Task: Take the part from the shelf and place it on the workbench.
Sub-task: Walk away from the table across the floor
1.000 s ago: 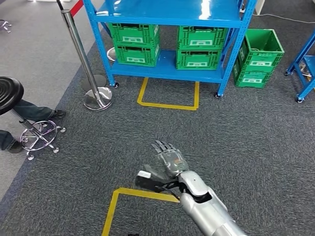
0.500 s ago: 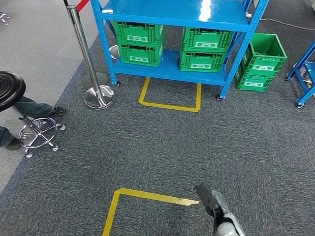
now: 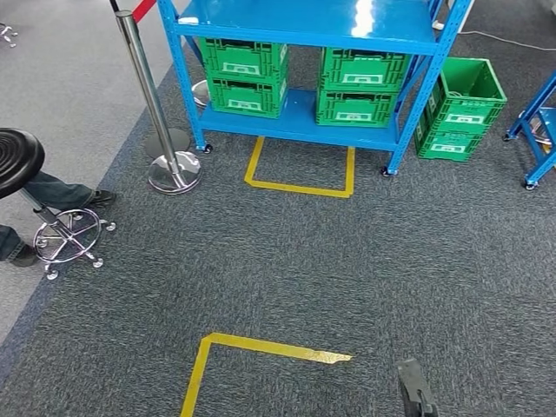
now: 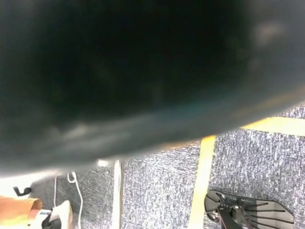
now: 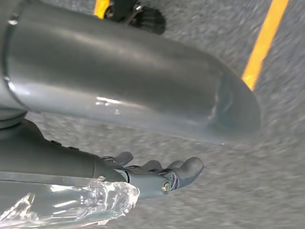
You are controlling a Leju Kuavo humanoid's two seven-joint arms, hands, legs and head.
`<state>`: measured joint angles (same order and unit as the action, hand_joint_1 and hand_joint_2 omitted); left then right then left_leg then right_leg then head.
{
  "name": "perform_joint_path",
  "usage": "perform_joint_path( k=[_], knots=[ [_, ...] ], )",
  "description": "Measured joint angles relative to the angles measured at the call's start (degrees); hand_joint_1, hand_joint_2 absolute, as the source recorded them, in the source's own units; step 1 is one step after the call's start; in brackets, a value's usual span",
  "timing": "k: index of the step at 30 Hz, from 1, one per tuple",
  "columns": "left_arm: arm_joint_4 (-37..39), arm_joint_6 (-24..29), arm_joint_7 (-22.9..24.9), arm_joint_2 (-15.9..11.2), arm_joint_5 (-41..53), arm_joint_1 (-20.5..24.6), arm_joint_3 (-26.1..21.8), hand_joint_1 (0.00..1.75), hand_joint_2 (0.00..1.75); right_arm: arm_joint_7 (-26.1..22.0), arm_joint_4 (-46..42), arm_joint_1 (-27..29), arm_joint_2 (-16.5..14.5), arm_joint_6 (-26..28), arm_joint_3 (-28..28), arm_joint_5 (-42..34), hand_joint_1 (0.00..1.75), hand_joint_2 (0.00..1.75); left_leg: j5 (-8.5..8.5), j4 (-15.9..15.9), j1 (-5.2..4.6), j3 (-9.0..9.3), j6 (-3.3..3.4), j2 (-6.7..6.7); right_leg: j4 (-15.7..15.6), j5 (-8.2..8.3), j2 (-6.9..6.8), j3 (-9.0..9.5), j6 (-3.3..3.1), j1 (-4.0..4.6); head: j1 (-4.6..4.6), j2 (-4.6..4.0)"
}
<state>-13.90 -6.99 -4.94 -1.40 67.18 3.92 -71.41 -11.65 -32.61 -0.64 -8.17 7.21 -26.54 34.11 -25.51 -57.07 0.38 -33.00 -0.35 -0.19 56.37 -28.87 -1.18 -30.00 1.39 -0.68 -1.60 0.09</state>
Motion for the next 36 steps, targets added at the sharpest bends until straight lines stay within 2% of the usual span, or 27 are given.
perform_joint_path(
  k=[7, 14, 16, 20, 23, 28, 36],
  knots=[
    [0.0, 0.7, -0.8, 0.0, 0.7, -0.1, 0.0, 0.00, 0.00, 1.3, 0.1, 2.8, -0.6, -4.0, -13.7, -0.1, 0.00, 0.00, -0.07, 0.0, 0.00, 0.04, -0.09, 0.00, 0.0, -0.05, 0.02, 0.04, -0.02, 0.00, -0.01, 0.00],
    [-0.1, 0.8, -0.8, 0.0, 0.9, -0.1, 0.0, 0.00, 0.00, 2.2, 0.1, 2.9, -1.6, -4.9, -20.2, 1.6, 0.00, 0.00, -0.17, 0.0, 0.00, 0.27, -0.08, 0.01, 0.0, -0.22, 0.02, -0.33, -0.07, 0.00, 0.00, 0.00],
    [-0.1, 0.8, -0.9, 0.0, 0.8, -0.1, 0.0, 0.00, 0.00, 5.0, -0.4, 2.7, -2.3, -4.8, -22.0, 1.0, 0.00, 0.00, -0.17, 0.0, 0.00, 0.31, -0.09, 0.01, 0.0, -0.23, 0.01, -0.30, -0.08, 0.00, 0.00, 0.00],
    [-0.1, 0.5, -1.5, 0.1, 0.6, -0.2, -0.4, 0.00, 0.00, 14.4, -4.1, 2.8, -6.0, -4.5, -28.7, 1.3, 0.00, 0.00, -0.17, 0.0, 0.01, 0.32, -0.09, 0.00, 0.0, -0.23, -0.01, -0.11, -0.08, 0.00, 0.00, 0.00],
    [-0.2, -0.1, -2.8, 0.3, -0.1, -0.3, -1.1, 0.00, 0.00, 17.6, -5.4, 2.8, -8.3, -3.5, -32.7, 0.8, 0.00, 0.00, -0.17, 0.0, 0.01, 0.32, -0.10, 0.01, 0.1, -0.22, 0.02, 0.25, -0.09, 0.01, -0.01, 0.00],
    [-0.2, -1.4, -4.6, 0.7, -1.0, -0.4, -2.1, 0.00, 0.00, 18.0, -5.0, 2.7, -10.5, -3.1, -34.8, 0.3, 0.00, 0.00, -0.20, 0.0, 0.03, 0.34, -0.13, 0.01, 0.1, -0.28, 0.02, 0.09, -0.11, 0.02, 0.00, 0.00],
    [-0.3, -2.2, -5.0, 0.6, -0.9, -0.8, -2.9, 0.00, 0.00, 13.9, -4.6, 2.7, -11.5, -6.4, -35.1, 1.3, 0.00, 0.00, -0.38, 0.0, 0.02, 0.53, -0.14, 0.01, 0.1, -0.44, 0.01, -0.07, -0.12, 0.01, 0.00, 0.00]
  ],
)
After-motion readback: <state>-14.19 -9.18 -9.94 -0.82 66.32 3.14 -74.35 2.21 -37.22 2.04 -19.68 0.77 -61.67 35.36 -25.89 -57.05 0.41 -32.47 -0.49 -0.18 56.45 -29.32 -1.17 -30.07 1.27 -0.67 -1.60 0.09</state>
